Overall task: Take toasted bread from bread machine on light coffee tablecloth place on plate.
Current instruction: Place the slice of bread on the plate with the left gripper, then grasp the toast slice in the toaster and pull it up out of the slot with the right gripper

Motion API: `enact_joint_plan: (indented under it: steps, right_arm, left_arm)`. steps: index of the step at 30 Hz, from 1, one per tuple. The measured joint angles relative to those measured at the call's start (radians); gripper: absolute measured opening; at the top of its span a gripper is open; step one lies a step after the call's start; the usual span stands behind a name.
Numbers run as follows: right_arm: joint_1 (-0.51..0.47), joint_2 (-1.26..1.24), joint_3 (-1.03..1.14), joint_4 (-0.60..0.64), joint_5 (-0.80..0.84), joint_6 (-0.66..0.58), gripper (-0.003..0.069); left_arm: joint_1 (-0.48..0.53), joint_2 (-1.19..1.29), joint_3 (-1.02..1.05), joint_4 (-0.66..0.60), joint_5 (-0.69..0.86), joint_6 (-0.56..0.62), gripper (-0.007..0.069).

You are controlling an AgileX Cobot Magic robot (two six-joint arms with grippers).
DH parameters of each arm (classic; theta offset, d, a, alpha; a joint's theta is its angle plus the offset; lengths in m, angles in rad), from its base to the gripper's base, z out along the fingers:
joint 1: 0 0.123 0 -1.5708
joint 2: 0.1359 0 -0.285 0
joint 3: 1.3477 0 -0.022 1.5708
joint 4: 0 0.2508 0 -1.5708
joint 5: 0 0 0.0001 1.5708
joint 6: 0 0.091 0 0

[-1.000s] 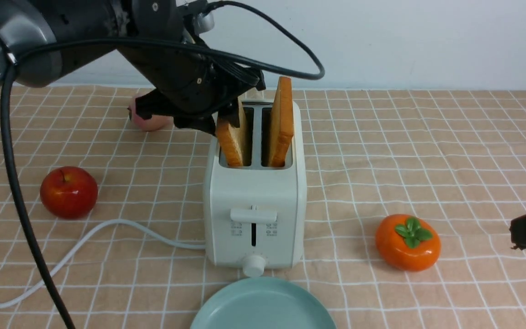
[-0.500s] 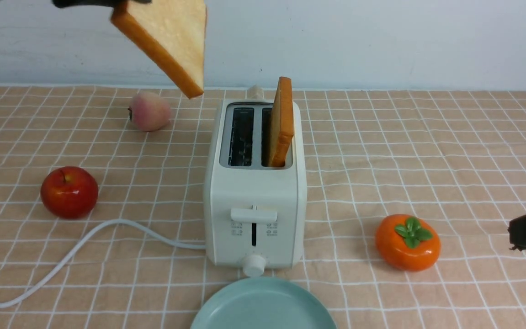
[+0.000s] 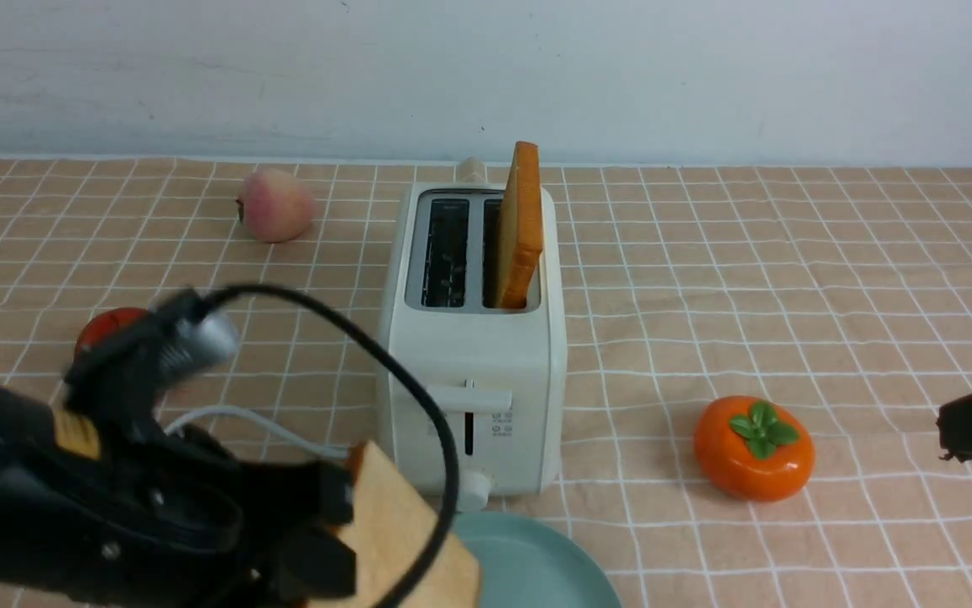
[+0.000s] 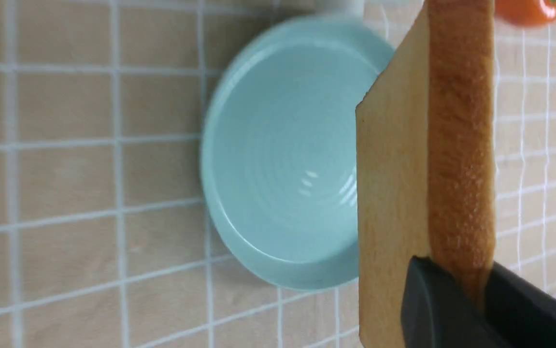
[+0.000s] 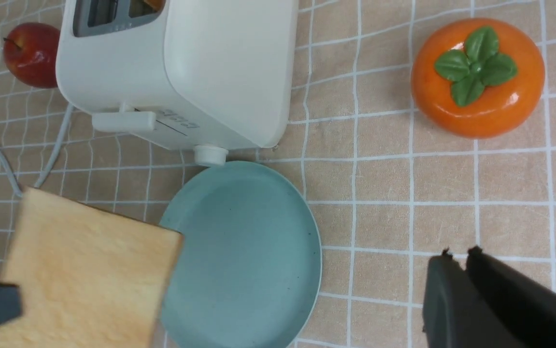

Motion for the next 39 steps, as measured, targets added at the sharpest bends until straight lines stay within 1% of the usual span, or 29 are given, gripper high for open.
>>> enact_joint_plan:
  steps: [1, 3, 4, 6, 7, 8, 9, 11, 13, 15, 16, 17, 18, 20, 21, 22, 24, 26, 27, 28, 29, 30, 31, 33, 34, 35, 37, 38, 39]
  right_arm:
    - [0.000, 0.000, 0.000, 0.000, -0.003, 0.000, 0.0057]
    - [0.000, 0.000, 0.000, 0.000, -0.006, 0.000, 0.0059]
    - [0.000, 0.000, 0.000, 0.000, -0.007, 0.000, 0.0059]
    - [0.000, 0.000, 0.000, 0.001, -0.016, 0.000, 0.0062]
    - [0.000, 0.000, 0.000, 0.001, -0.016, 0.000, 0.0062]
    - [0.000, 0.000, 0.000, 0.001, -0.020, 0.000, 0.0064]
    - [0.000, 0.000, 0.000, 0.001, -0.022, 0.000, 0.0064]
    - [0.000, 0.000, 0.000, 0.001, -0.021, 0.000, 0.0066]
    - [0.000, 0.000, 0.000, 0.001, -0.022, 0.000, 0.0069]
    - [0.000, 0.000, 0.000, 0.001, -0.022, -0.001, 0.0069]
    - [0.000, 0.000, 0.000, 0.001, -0.022, -0.001, 0.0069]
    - [0.000, 0.000, 0.000, 0.001, -0.022, -0.001, 0.0071]
    - [0.000, 0.000, 0.000, 0.001, -0.022, -0.001, 0.0071]
    - [0.000, 0.000, 0.000, 0.001, -0.024, -0.001, 0.0071]
    - [0.000, 0.000, 0.000, 0.001, -0.024, -0.001, 0.0072]
    - [0.000, 0.000, 0.000, 0.001, -0.024, -0.001, 0.0073]
    - [0.000, 0.000, 0.000, 0.001, -0.024, -0.001, 0.0076]
    - [0.000, 0.000, -0.003, 0.001, -0.024, -0.001, 0.0080]
    - [0.000, 0.001, -0.008, 0.001, -0.025, -0.001, 0.0083]
    - [0.000, 0.001, -0.016, 0.001, -0.027, -0.001, 0.0088]
    - [0.000, 0.001, -0.025, 0.001, -0.030, -0.001, 0.0092]
    - [0.000, 0.001, -0.035, 0.001, -0.035, -0.004, 0.0099]
    - [0.000, 0.001, -0.035, 0.001, -0.037, -0.004, 0.0099]
    - [0.002, 0.015, -0.078, 0.009, -0.058, -0.008, 0.0117]
    - [0.003, 0.017, -0.082, 0.010, -0.058, -0.008, 0.0118]
    - [0.020, 0.042, -0.118, 0.016, -0.065, -0.012, 0.0127]
    - [0.079, 0.097, -0.177, 0.022, -0.069, -0.020, 0.0132]
    - [0.102, 0.116, -0.194, 0.023, -0.071, -0.022, 0.0134]
    - [0.153, 0.156, -0.228, 0.022, -0.074, -0.023, 0.0136]
  left_arm:
    - [0.000, 0.033, 0.059, -0.128, -0.062, 0.149, 0.0049]
    - [0.000, 0.077, 0.095, -0.307, -0.105, 0.314, 0.0049]
    - [0.000, 0.088, 0.099, -0.342, -0.111, 0.350, 0.0049]
    - [0.000, 0.158, 0.108, -0.523, -0.129, 0.551, 0.0049]
    - [0.000, 0.170, 0.108, -0.548, -0.130, 0.581, 0.0049]
    - [0.000, 0.219, 0.108, -0.632, -0.144, 0.689, 0.0049]
    - [0.000, 0.250, 0.108, -0.670, -0.154, 0.742, 0.0049]
    - [0.000, 0.280, 0.108, -0.697, -0.162, 0.781, 0.0055]
    - [0.000, 0.347, 0.108, -0.724, -0.172, 0.827, 0.0082]
    - [0.000, 0.396, 0.108, -0.729, -0.179, 0.839, 0.0134]
    - [0.000, 0.400, 0.108, -0.730, -0.180, 0.840, 0.0146]
    - [0.000, 0.424, 0.108, -0.731, -0.189, 0.850, 0.0202]
    - [0.000, 0.424, 0.108, -0.731, -0.189, 0.853, 0.0209]
    - [0.002, 0.433, 0.097, -0.686, -0.191, 0.874, 0.0298]
    - [0.005, 0.428, 0.085, -0.646, -0.185, 0.866, 0.0321]
    - [0.008, 0.428, 0.081, -0.638, -0.184, 0.863, 0.0328]
    - [0.032, 0.400, 0.056, -0.498, -0.160, 0.758, 0.0340]
    - [0.055, 0.365, 0.040, -0.383, -0.136, 0.639, 0.0330]
    - [0.068, 0.346, 0.033, -0.302, -0.121, 0.580, 0.0316]
    - [0.083, 0.311, 0.020, -0.197, -0.094, 0.493, 0.0293]
    - [0.090, 0.295, 0.015, -0.125, -0.083, 0.436, 0.0274]
    - [0.095, 0.256, 0.002, -0.016, -0.058, 0.353, 0.0249]
    - [0.096, 0.256, 0.002, 0.002, -0.054, 0.353, 0.0244]
    - [0.097, 0.176, -0.016, 0.204, -0.003, 0.167, 0.0158]
    - [0.097, 0.169, -0.017, 0.216, 0.000, 0.155, 0.0158]
    - [0.099, 0.109, -0.020, 0.301, 0.024, 0.071, 0.0088]
    - [0.101, 0.013, -0.021, 0.373, 0.039, 0.009, -0.0002]
    - [0.101, -0.027, -0.021, 0.384, 0.045, -0.001, -0.0014]
    - [0.101, -0.091, -0.022, 0.396, 0.052, -0.010, -0.0014]
